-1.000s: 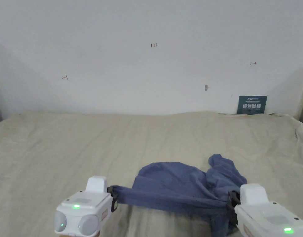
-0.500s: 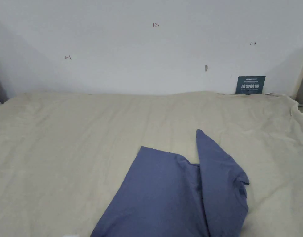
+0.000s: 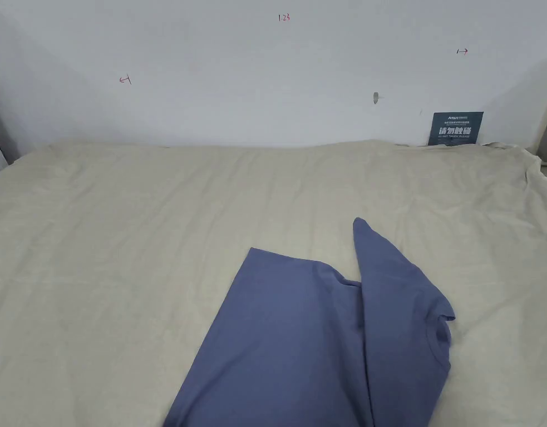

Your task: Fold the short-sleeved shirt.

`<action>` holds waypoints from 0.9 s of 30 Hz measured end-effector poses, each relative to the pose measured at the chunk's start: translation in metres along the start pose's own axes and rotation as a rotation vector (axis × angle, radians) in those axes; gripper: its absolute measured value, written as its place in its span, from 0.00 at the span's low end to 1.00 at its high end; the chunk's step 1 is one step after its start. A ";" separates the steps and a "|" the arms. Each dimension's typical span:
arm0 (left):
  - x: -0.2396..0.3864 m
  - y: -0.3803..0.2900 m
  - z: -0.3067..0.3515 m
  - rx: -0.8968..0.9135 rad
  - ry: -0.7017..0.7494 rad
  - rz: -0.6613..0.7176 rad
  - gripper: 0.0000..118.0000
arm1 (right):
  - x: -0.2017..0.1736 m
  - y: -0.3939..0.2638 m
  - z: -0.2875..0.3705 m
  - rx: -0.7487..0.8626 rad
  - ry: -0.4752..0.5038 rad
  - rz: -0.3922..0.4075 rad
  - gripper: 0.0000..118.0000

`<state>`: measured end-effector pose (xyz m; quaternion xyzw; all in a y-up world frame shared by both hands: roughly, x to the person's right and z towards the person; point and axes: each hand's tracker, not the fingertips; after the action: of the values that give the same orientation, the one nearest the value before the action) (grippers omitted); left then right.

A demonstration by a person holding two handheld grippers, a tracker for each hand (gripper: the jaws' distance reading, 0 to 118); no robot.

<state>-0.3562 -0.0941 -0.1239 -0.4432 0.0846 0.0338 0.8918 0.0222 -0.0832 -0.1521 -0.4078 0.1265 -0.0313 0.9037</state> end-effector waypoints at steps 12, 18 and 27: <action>0.018 0.056 0.077 0.167 -0.079 0.119 0.90 | 0.006 0.080 0.086 0.192 0.058 -0.013 0.67; 0.040 0.104 0.141 0.396 -0.108 0.096 0.90 | 0.019 0.126 0.152 0.429 0.011 0.059 0.67; 0.067 0.123 0.173 0.582 -0.137 0.047 0.41 | 0.033 0.129 0.185 0.576 -0.106 0.128 0.40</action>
<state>-0.2861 0.1173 -0.1301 -0.1635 0.0406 0.0587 0.9840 0.0952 0.1329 -0.1375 -0.1268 0.0903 0.0124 0.9877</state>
